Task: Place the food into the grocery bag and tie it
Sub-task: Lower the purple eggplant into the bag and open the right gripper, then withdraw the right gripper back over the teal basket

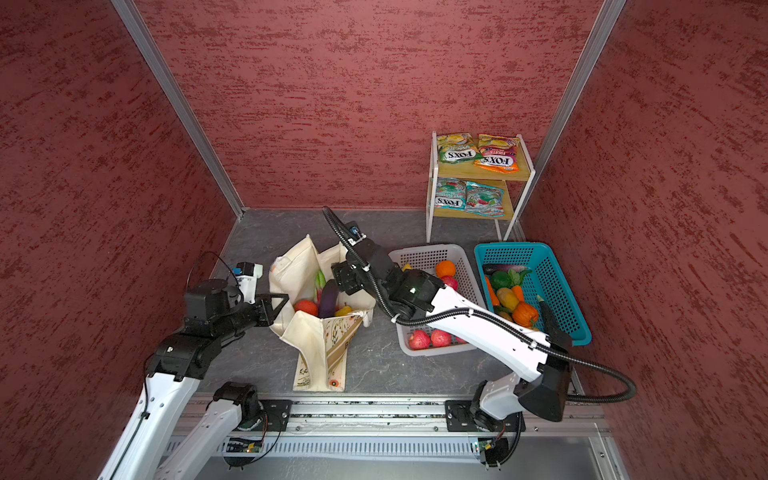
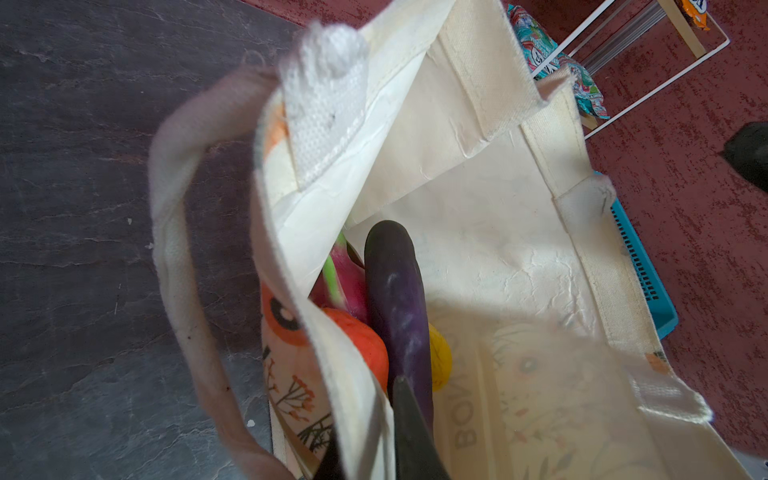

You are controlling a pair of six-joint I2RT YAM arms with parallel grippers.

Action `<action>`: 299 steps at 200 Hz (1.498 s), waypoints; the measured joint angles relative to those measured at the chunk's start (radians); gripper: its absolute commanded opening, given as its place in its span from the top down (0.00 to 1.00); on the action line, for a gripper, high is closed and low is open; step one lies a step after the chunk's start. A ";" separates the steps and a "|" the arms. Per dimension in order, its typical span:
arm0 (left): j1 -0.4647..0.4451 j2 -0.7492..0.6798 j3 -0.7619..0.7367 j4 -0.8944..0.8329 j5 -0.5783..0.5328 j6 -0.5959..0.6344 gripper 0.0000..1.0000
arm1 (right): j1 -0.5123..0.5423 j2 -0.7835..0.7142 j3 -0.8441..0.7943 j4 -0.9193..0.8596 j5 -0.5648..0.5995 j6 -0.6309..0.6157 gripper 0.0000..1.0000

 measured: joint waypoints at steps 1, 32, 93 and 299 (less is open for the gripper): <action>0.000 0.000 0.000 0.000 0.000 0.000 0.85 | 0.000 -0.005 -0.003 -0.001 0.004 0.000 0.24; 0.000 0.000 0.000 0.000 0.000 0.000 0.85 | -0.025 -0.206 -0.125 -0.025 0.153 0.014 0.14; 0.002 0.005 0.000 0.000 0.000 0.000 0.85 | -0.189 -0.455 -0.202 -0.206 0.348 0.167 0.01; 0.002 0.005 0.000 0.000 0.000 0.000 0.85 | -1.071 -0.422 -0.380 -0.457 -0.129 0.427 0.01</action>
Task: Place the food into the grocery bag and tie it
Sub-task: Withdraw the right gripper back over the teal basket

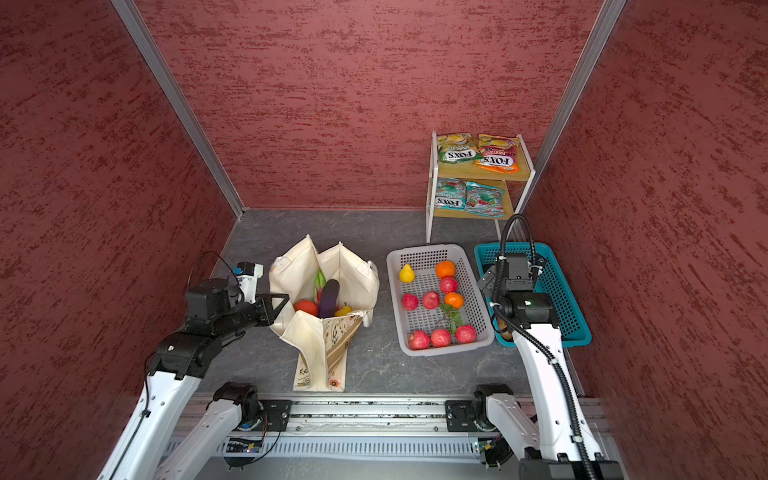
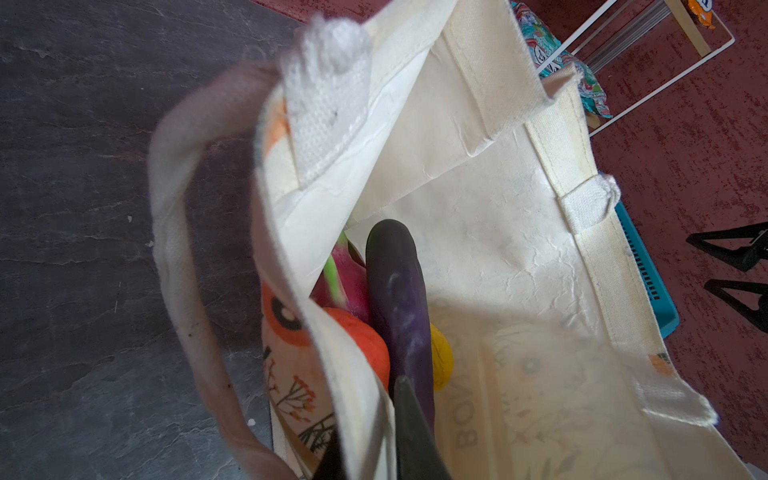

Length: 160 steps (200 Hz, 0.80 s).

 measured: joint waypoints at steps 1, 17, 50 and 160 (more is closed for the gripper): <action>0.000 0.000 0.000 0.000 0.000 0.000 0.85 | -0.005 0.000 -0.001 0.000 -0.003 0.001 0.01; 0.000 -0.003 0.000 0.000 0.000 0.000 0.85 | -0.063 0.005 -0.014 0.000 -0.044 0.016 0.01; 0.000 -0.006 0.000 0.000 0.004 0.000 0.85 | -0.116 0.038 -0.017 -0.002 -0.069 0.092 0.01; 0.009 0.018 0.000 0.000 0.012 0.000 0.85 | -0.140 0.086 -0.035 -0.064 0.206 0.288 0.01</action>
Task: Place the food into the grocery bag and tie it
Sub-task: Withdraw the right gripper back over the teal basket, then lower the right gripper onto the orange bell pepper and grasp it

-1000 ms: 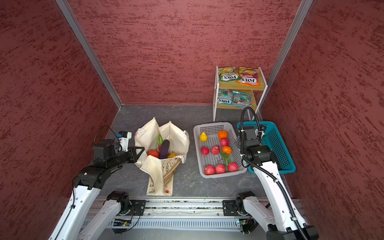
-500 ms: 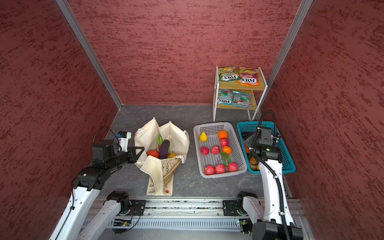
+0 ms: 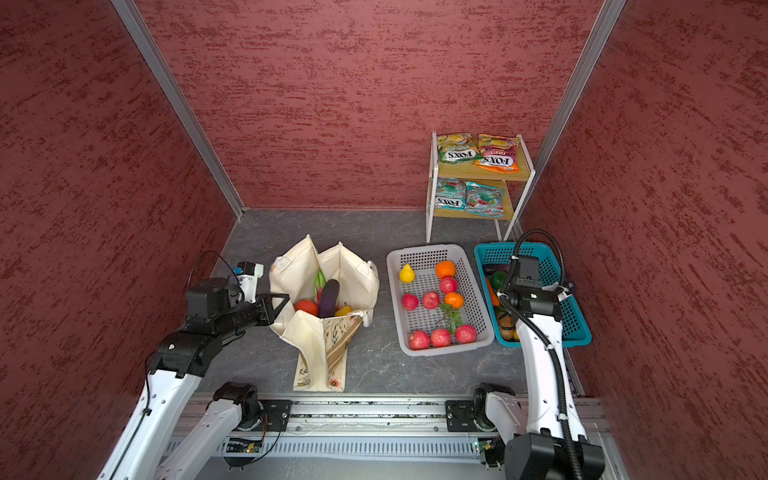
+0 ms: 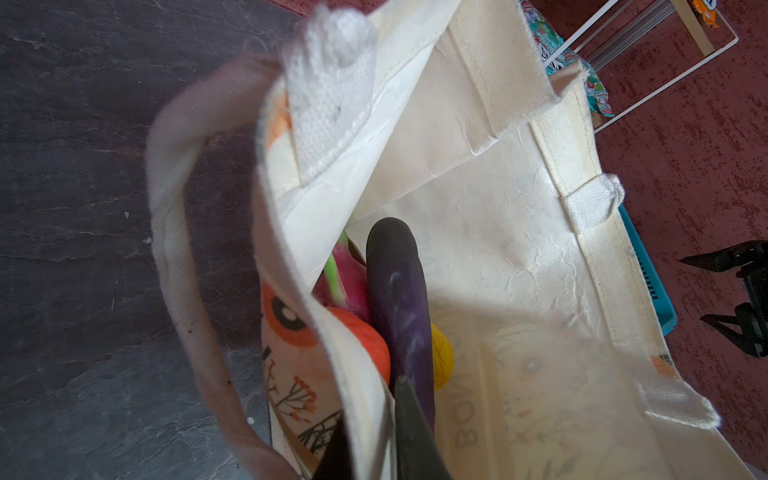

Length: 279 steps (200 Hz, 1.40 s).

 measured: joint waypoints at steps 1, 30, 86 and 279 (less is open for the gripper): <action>0.000 0.000 0.000 0.000 0.000 0.000 0.85 | -0.002 0.003 0.000 0.001 0.002 0.000 0.01; 0.000 0.002 0.000 0.000 0.000 0.000 0.85 | -0.030 0.075 -0.002 0.005 0.035 -0.013 0.01; 0.000 0.002 0.000 0.000 0.002 0.000 0.85 | -0.086 0.155 -0.009 0.044 0.040 -0.042 0.01; 0.000 0.000 0.000 0.000 0.011 0.000 0.84 | -0.124 0.418 0.037 0.210 -0.034 -0.188 0.03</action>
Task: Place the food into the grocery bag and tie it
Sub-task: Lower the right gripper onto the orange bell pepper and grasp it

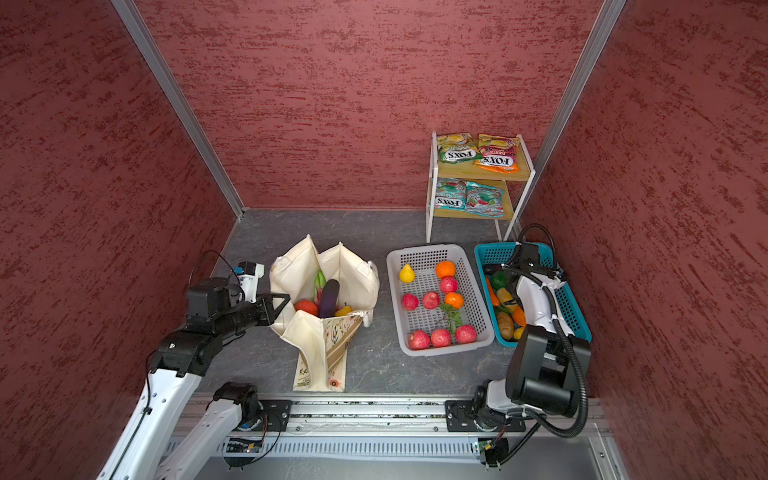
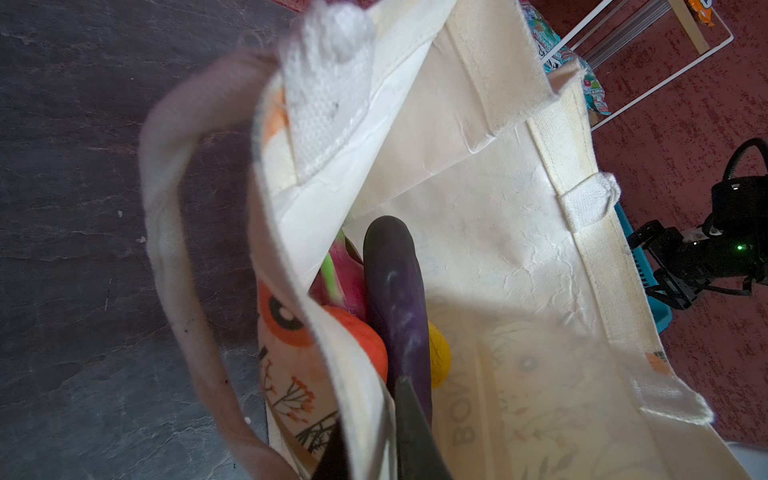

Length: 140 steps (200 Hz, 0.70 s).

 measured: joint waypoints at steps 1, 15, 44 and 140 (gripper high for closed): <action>0.000 0.000 0.000 0.000 0.000 0.000 0.84 | 0.000 0.000 0.000 0.000 0.000 0.000 0.03; 0.000 0.000 0.000 0.000 0.000 0.000 0.84 | 0.000 0.019 0.000 0.009 -0.003 -0.002 0.03; 0.000 0.000 0.000 0.000 0.000 0.000 0.84 | 0.000 0.059 -0.001 0.028 -0.009 -0.003 0.04; 0.000 0.000 0.000 0.000 0.004 0.000 0.84 | -0.005 0.116 -0.032 0.117 -0.003 -0.005 0.12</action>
